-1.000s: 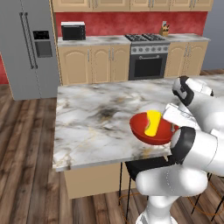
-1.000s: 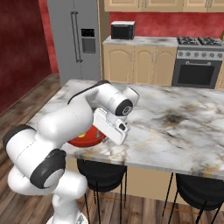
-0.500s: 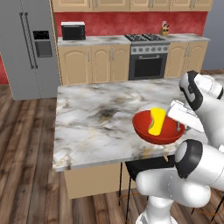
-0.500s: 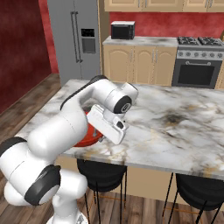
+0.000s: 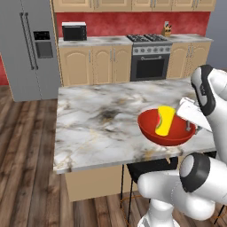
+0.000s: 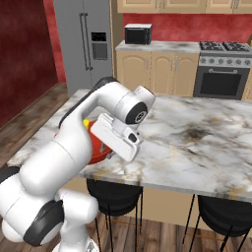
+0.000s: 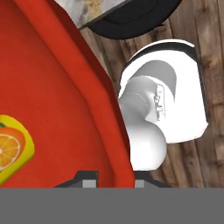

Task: Place the cup inside the bowl on the dining table and move the bowl to any counter.

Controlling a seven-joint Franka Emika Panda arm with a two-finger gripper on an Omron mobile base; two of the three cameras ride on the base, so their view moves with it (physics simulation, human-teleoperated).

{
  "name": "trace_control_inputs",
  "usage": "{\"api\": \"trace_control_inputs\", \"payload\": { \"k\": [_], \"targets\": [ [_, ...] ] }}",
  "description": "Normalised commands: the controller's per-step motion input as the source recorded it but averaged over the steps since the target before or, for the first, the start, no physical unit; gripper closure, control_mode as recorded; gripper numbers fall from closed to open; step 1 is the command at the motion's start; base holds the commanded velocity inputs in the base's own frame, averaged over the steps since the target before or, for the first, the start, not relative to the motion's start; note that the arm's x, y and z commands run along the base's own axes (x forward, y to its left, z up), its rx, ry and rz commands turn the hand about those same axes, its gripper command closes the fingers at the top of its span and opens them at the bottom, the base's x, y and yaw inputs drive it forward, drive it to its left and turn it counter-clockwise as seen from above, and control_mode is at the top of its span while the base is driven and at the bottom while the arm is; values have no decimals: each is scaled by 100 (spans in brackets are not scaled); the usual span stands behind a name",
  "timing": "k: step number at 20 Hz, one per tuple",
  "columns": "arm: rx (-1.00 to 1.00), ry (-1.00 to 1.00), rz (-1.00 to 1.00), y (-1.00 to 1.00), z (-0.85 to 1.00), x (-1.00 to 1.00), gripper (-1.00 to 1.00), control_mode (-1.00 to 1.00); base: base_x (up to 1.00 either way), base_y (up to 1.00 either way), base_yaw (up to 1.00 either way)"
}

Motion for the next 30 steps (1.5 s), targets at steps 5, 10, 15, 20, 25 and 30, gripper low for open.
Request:
{"api": "trace_control_inputs", "payload": {
  "k": [5,10,15,20,25,30],
  "targets": [
    [0,0,0,0,5,-18,100,-100,0,0,0],
    [0,0,0,0,0,0,100,-100,0,0,0],
    [0,0,0,0,0,0,100,-100,0,0,0],
    [0,0,0,0,0,0,100,-100,0,0,0],
    [0,0,0,0,0,0,100,100,0,0,0],
    [0,0,0,0,0,0,100,100,-2,1,0]
  ]
}}
